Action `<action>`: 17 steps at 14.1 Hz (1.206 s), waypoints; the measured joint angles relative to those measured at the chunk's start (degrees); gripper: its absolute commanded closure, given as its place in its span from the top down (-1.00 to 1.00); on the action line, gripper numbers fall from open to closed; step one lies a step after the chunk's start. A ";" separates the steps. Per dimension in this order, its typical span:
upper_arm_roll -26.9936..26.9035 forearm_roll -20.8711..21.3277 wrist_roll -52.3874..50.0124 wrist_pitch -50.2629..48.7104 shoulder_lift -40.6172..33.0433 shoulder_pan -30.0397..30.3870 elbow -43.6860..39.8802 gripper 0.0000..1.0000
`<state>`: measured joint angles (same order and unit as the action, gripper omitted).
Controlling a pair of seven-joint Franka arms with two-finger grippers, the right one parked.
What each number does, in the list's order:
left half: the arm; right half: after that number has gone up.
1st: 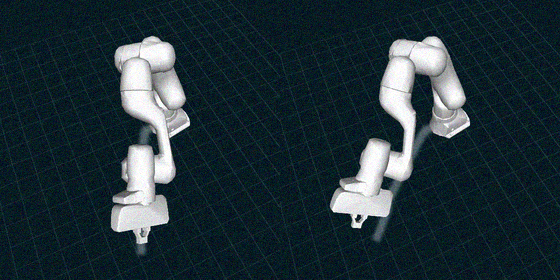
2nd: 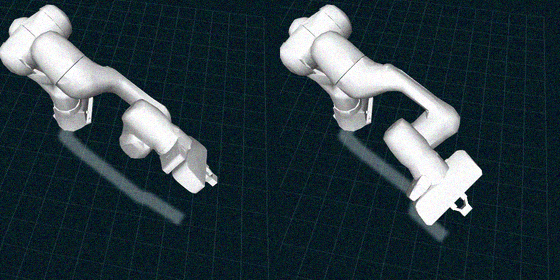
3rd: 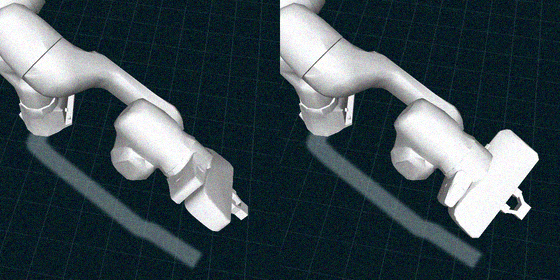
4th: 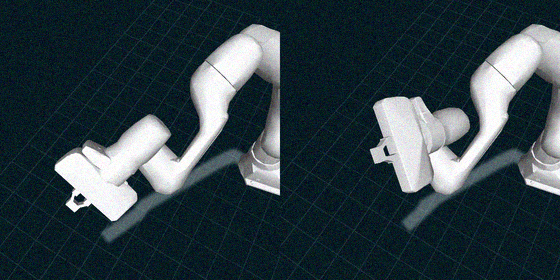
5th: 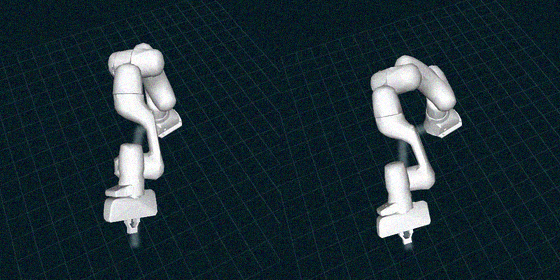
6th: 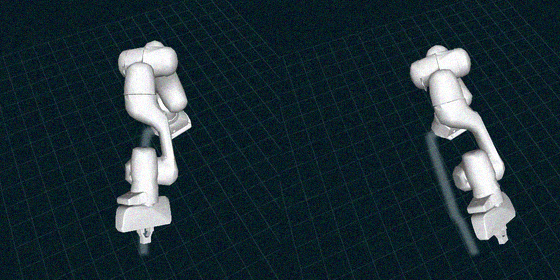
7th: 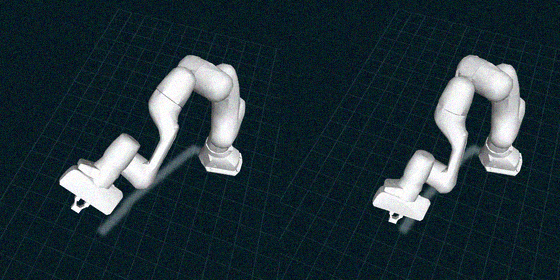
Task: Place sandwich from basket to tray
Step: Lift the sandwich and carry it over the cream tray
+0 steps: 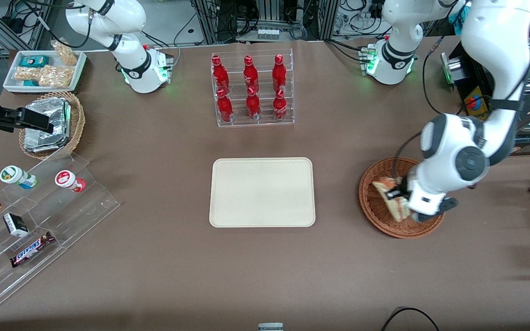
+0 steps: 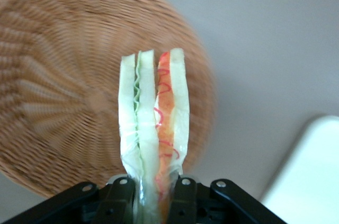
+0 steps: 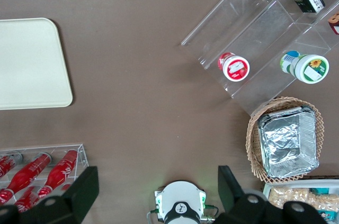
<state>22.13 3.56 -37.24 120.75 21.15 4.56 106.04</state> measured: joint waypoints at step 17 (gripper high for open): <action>-0.82 0.18 -12.85 1.18 24.29 -33.02 -23.68 0.99</action>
<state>21.31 3.73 -50.09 121.94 45.44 -28.46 82.36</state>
